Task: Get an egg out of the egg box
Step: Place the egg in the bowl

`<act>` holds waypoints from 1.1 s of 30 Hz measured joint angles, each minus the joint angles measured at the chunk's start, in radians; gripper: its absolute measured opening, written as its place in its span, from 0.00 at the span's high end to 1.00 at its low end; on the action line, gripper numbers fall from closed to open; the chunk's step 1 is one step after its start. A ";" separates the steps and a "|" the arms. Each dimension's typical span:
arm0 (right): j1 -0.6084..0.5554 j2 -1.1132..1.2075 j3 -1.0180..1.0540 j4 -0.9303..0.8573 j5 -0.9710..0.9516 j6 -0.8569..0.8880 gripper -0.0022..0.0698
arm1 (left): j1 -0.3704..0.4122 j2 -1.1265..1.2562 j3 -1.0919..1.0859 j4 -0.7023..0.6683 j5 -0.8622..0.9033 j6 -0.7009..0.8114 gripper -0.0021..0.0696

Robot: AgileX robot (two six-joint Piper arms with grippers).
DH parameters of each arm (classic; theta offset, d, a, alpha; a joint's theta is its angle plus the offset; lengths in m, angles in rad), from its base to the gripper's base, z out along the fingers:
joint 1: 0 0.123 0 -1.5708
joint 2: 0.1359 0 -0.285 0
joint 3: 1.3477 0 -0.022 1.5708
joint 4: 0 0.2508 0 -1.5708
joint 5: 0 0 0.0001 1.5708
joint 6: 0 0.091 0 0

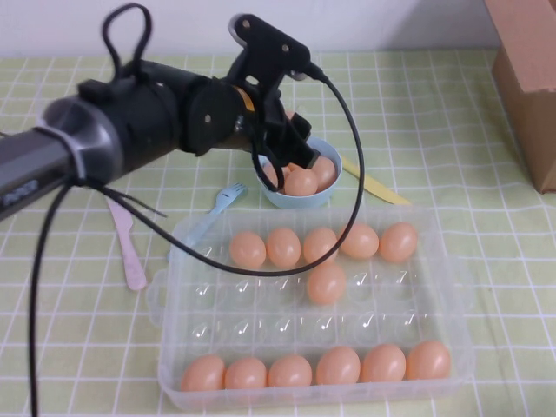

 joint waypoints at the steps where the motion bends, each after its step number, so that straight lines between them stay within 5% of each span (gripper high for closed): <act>1: 0.000 0.000 0.000 0.000 0.000 0.000 0.99 | 0.000 0.022 -0.011 -0.002 -0.005 0.000 0.45; 22: 0.000 0.000 0.000 0.000 0.000 0.000 0.99 | 0.042 0.207 -0.115 -0.018 -0.016 -0.006 0.45; 27: 0.000 0.000 0.000 0.000 0.000 0.000 0.99 | 0.042 0.215 -0.116 -0.018 -0.014 -0.023 0.31; 33: 0.000 0.000 0.000 0.000 0.000 0.000 0.99 | 0.046 0.215 -0.117 -0.013 -0.009 -0.045 0.27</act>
